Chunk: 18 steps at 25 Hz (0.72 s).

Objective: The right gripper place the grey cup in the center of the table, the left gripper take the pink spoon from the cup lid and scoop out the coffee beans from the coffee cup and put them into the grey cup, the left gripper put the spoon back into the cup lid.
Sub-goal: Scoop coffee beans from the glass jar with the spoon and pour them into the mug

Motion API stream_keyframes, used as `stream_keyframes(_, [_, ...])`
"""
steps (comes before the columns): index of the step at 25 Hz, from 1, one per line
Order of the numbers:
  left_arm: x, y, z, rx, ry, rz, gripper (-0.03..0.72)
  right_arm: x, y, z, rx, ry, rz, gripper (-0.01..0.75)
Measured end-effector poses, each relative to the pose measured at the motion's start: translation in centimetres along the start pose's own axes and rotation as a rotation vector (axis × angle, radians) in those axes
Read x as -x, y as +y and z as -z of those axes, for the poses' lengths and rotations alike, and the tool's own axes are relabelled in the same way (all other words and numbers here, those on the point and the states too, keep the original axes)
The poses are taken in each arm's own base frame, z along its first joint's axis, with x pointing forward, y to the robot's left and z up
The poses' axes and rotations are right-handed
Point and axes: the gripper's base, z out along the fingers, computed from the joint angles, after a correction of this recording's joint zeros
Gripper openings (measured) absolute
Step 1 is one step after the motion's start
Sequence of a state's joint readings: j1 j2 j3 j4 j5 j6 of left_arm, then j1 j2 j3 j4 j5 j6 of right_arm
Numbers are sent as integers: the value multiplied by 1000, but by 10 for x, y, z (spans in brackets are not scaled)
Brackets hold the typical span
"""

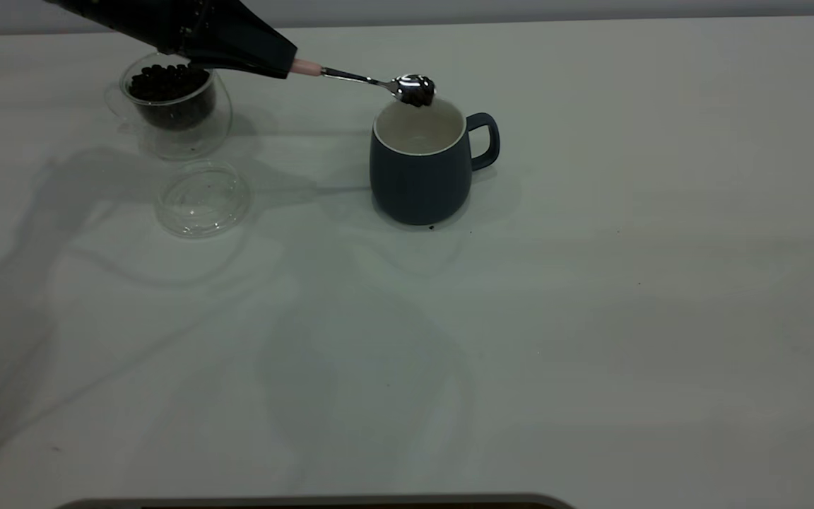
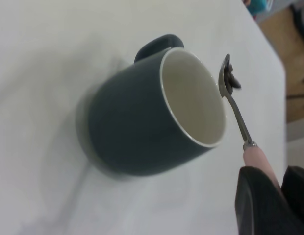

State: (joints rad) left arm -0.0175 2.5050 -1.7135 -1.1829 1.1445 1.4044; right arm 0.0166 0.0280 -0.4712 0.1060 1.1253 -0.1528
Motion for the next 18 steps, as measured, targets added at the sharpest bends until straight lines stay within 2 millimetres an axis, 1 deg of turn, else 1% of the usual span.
stream_keyframes(5, [1, 0, -4, 16, 3, -211, 123, 0, 0, 0, 0, 0, 0, 588])
stream_keyframes(8, [2, 1, -4, 23, -7, -249, 123, 0, 0, 0, 0, 0, 0, 588])
stream_keyframes(10, [3, 0, -4, 22, -15, -225, 122, 0, 0, 0, 0, 0, 0, 588])
stream_keyframes(14, [1, 1, 2, 0, -25, -61, 122, 0, 0, 0, 0, 0, 0, 588])
stream_keyframes(18, [-7, 11, 26, 24, -42, 83, 122, 0, 0, 0, 0, 0, 0, 588])
